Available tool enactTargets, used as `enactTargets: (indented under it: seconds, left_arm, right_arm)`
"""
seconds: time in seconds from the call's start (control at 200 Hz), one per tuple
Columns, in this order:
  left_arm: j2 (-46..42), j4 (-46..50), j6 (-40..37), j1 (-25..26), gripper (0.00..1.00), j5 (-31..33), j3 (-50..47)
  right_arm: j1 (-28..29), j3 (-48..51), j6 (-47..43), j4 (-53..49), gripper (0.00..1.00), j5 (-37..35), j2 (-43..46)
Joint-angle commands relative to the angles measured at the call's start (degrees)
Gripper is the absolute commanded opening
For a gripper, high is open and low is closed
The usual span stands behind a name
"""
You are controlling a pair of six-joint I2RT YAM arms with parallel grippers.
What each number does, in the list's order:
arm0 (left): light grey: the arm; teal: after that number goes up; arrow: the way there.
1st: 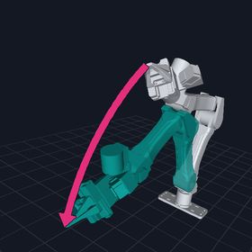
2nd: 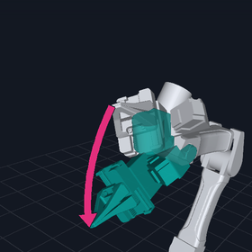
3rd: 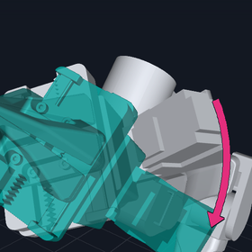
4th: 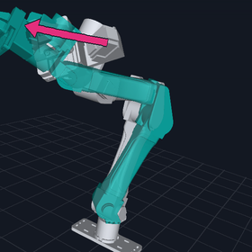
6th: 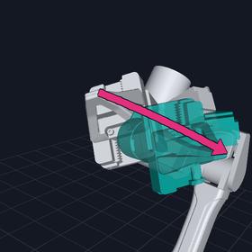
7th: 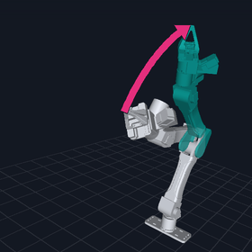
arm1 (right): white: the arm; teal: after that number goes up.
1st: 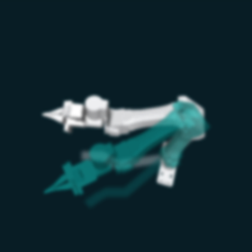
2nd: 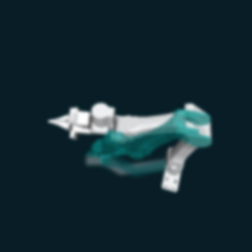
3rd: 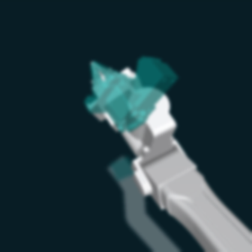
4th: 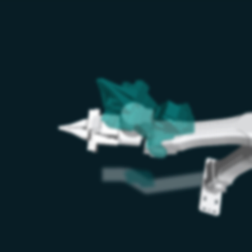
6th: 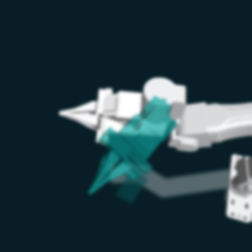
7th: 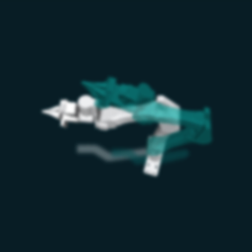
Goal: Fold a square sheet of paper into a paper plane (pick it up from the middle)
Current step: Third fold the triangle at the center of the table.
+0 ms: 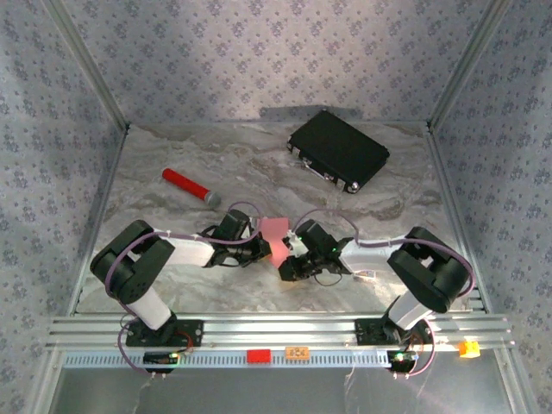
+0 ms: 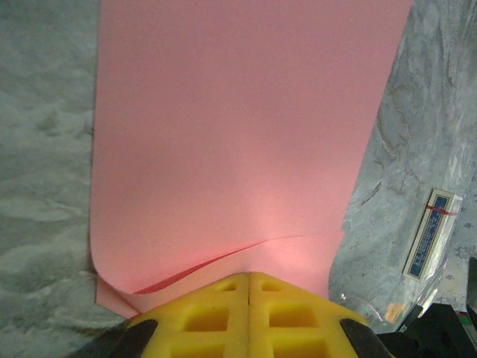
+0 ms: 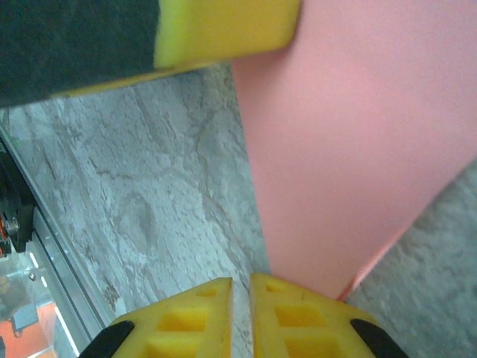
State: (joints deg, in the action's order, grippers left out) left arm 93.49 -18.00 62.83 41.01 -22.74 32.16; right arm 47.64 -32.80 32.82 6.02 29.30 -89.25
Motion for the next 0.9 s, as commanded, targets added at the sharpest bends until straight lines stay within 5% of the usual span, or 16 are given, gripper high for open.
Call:
enactTargets:
  seconds: [0.0, 0.205, 0.54, 0.895]
  left_arm:
    - [2.13, 6.32, -1.31, -0.06, 0.0, 3.42, -0.85]
    - [1.39, 6.24, -1.48, -0.01, 0.0, 2.85, -0.87]
    - [1.21, 6.73, -1.89, -0.01, 0.0, 3.2, -0.96]
    - [0.9, 7.23, -2.72, 0.01, 0.0, 3.7, -0.45]
  right_arm:
    - [-0.19, 1.27, 1.56, -4.83, 0.16, 0.92, 1.91]
    - [-0.23, -1.93, 2.78, -4.56, 0.12, 2.46, 6.42]
    - [-0.82, -12.68, 0.79, -8.02, 0.08, -0.34, -5.27]
    - [-1.68, -5.34, 3.78, -6.95, 0.08, -0.68, -6.47]
